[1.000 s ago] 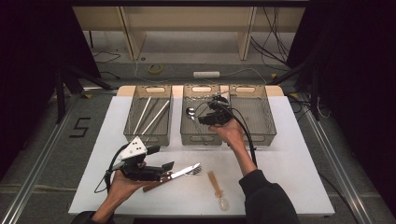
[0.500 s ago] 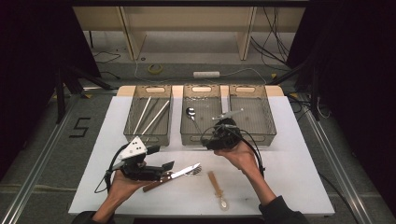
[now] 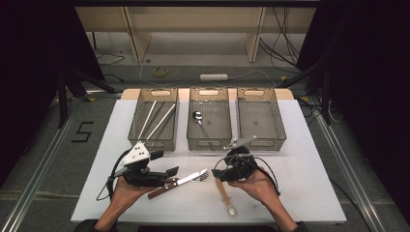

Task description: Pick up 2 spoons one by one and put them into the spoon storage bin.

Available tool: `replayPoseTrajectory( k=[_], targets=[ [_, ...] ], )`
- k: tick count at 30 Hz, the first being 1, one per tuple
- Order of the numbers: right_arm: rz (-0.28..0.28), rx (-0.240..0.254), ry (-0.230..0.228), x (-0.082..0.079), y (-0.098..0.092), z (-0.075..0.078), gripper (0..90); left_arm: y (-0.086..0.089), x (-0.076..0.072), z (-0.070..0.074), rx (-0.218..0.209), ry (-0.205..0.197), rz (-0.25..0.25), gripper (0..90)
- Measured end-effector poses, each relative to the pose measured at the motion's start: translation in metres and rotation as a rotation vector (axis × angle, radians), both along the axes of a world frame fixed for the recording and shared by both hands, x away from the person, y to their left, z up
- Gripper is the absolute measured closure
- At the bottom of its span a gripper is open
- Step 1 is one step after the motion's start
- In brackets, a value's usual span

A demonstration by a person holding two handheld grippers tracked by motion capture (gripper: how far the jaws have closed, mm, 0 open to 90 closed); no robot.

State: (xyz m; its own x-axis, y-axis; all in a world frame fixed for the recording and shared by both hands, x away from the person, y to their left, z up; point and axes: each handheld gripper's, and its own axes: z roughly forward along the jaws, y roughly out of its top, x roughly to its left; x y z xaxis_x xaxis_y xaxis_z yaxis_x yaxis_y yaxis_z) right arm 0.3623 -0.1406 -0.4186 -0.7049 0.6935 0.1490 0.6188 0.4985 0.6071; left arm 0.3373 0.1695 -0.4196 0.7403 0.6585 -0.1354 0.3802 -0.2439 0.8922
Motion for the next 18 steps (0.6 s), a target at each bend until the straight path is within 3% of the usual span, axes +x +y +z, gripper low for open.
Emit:
replayPoseTrajectory(
  k=[18],
  targets=[
    [0.009,-0.061,0.086,-0.033,-0.009,-0.03,50.7,0.0,-0.002,0.001,0.006,-0.003,-0.003,18.8]
  ],
)
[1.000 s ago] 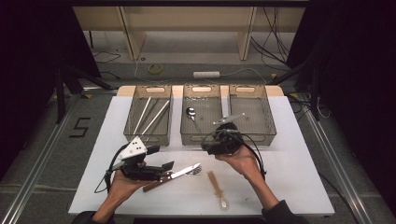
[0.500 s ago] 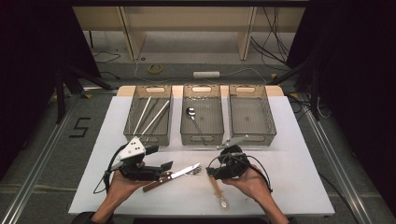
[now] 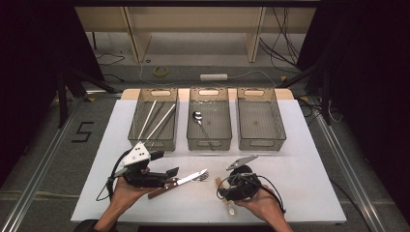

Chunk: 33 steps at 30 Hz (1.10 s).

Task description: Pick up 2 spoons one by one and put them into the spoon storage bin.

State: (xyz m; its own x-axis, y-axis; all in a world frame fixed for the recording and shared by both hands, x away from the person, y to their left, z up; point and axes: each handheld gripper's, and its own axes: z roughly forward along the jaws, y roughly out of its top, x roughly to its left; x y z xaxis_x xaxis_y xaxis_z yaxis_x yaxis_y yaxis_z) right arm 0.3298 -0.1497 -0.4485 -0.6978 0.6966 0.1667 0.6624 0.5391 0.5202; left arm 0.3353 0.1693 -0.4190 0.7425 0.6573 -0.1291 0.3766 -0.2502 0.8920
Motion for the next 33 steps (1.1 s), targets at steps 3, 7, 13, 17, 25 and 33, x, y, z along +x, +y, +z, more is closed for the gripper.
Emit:
replayPoseTrajectory(
  k=[3,7,13,17,25,33],
  targets=[
    [0.005,-0.01,0.006,-0.002,0.0,-0.003,55.0,0.0,0.0,0.0,-0.004,0.002,0.002,18.8],
    [0.007,-0.024,0.015,-0.003,0.003,-0.008,59.8,0.0,0.0,0.0,-0.002,0.001,0.003,18.8],
    [0.012,-0.063,0.017,-0.005,0.008,-0.015,64.8,-0.001,0.0,0.0,0.004,-0.001,-0.003,18.8],
    [0.018,-0.07,0.014,-0.006,0.009,-0.017,66.4,-0.001,0.0,0.0,0.008,-0.003,-0.005,18.8],
    [0.028,-0.101,-0.014,-0.009,0.013,-0.019,67.3,-0.002,0.0,-0.001,0.006,-0.001,-0.007,18.8],
    [0.015,-0.12,-0.035,-0.009,0.013,-0.019,74.1,-0.003,0.0,-0.001,0.013,0.0,-0.013,18.8]
  ],
)
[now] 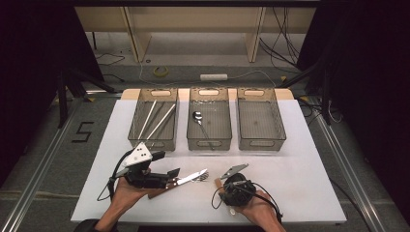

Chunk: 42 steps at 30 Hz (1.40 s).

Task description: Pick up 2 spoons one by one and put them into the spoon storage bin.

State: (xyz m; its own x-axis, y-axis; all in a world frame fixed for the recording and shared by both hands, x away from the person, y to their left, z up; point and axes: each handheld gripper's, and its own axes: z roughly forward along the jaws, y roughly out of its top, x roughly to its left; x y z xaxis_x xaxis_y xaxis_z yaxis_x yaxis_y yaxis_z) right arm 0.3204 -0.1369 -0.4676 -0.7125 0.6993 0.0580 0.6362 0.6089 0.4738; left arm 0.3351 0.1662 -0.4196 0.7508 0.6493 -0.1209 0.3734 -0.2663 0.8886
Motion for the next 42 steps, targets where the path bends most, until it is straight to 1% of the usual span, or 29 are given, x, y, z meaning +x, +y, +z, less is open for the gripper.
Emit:
replayPoseTrajectory(
  k=[5,12,18,21,24,26,28,31,33,37,42],
  targets=[
    [-0.001,-0.01,-0.01,0.0,-0.002,0.0,76.8,0.0,0.0,0.0,0.0,0.002,-0.001,18.8],
    [-0.004,-0.007,-0.012,0.002,-0.005,0.001,78.7,0.0,0.0,0.0,0.001,0.001,-0.001,18.9],
    [0.0,0.017,-0.005,0.005,-0.009,0.003,79.2,0.0,0.001,0.0,-0.002,0.002,0.0,18.9],
    [-0.003,0.04,-0.011,0.006,-0.012,0.007,79.2,0.0,0.001,0.0,-0.008,0.003,0.002,18.8],
    [-0.003,0.075,-0.026,0.007,-0.017,0.014,79.2,0.0,0.001,0.0,-0.007,0.002,0.003,18.8],
    [-0.014,0.102,-0.026,0.008,-0.02,0.019,79.2,0.0,0.001,0.0,-0.009,0.002,0.004,18.8],
    [-0.015,0.111,-0.045,0.01,-0.023,0.023,79.2,0.0,0.001,0.0,-0.009,0.001,0.005,18.8],
    [-0.019,0.133,-0.058,0.013,-0.026,0.03,79.2,0.0,0.002,0.0,-0.012,0.002,0.005,18.8],
    [-0.017,0.144,-0.073,0.015,-0.028,0.033,79.2,0.0,0.002,0.0,-0.013,0.002,0.006,18.7],
    [-0.025,0.174,-0.09,0.021,-0.031,0.041,79.2,0.001,0.002,0.0,-0.013,0.003,0.007,18.7],
    [-0.035,0.211,-0.113,0.033,-0.034,0.052,79.2,0.001,0.002,0.0,-0.018,0.004,0.009,18.7]
  ],
)
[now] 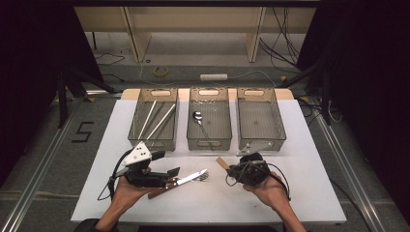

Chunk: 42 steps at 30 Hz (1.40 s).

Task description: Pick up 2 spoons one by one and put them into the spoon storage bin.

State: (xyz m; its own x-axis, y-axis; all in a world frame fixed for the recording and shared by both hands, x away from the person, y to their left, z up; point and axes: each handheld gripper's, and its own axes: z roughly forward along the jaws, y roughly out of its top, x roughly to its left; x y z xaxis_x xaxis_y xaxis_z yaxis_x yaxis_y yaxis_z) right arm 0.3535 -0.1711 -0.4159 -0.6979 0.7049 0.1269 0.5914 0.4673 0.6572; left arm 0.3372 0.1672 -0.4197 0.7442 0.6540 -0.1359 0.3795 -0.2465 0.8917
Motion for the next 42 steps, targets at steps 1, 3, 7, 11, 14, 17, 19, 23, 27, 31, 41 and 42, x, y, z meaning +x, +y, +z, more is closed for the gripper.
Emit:
replayPoseTrajectory(
  k=[1,3,7,11,14,17,19,23,27,31,41,42],
  targets=[
    [-0.003,0.008,-0.005,0.003,0.0,0.002,79.2,0.0,0.0,0.0,-0.002,-0.001,0.003,18.7],
    [-0.008,0.016,-0.018,0.009,0.0,0.008,79.3,0.0,0.0,0.0,-0.007,-0.001,0.003,18.7],
    [-0.023,0.036,-0.042,0.02,0.0,0.017,79.2,0.001,0.0,0.0,-0.007,-0.003,0.0,18.7],
    [-0.035,0.056,-0.053,0.032,0.001,0.023,79.2,0.001,0.0,0.0,-0.009,-0.004,0.0,18.6],
    [-0.045,0.069,-0.068,0.039,0.002,0.028,79.2,0.001,0.0,0.0,-0.011,-0.002,-0.001,18.5],
    [-0.051,0.083,-0.08,0.047,0.005,0.034,79.2,0.001,0.0,0.0,-0.008,-0.002,-0.002,18.4],
    [-0.058,0.09,-0.086,0.052,0.007,0.036,79.2,0.001,0.0,0.0,-0.009,-0.001,-0.002,18.4],
    [-0.072,0.1,-0.096,0.064,0.011,0.041,79.2,0.001,0.0,0.0,-0.01,-0.003,-0.002,18.4],
    [-0.078,0.098,-0.1,0.075,0.016,0.045,79.1,0.001,0.0,0.0,-0.009,-0.005,-0.002,18.4],
    [-0.087,0.101,-0.1,0.087,0.022,0.049,79.1,0.001,0.0,0.001,-0.01,-0.004,-0.003,18.4],
    [-0.105,0.108,-0.096,0.113,0.037,0.055,79.1,0.001,0.0,0.001,-0.012,-0.004,-0.003,18.4],
    [-0.106,0.107,-0.095,0.115,0.039,0.056,79.1,0.001,0.0,0.001,-0.012,-0.005,-0.003,18.4]
  ],
)
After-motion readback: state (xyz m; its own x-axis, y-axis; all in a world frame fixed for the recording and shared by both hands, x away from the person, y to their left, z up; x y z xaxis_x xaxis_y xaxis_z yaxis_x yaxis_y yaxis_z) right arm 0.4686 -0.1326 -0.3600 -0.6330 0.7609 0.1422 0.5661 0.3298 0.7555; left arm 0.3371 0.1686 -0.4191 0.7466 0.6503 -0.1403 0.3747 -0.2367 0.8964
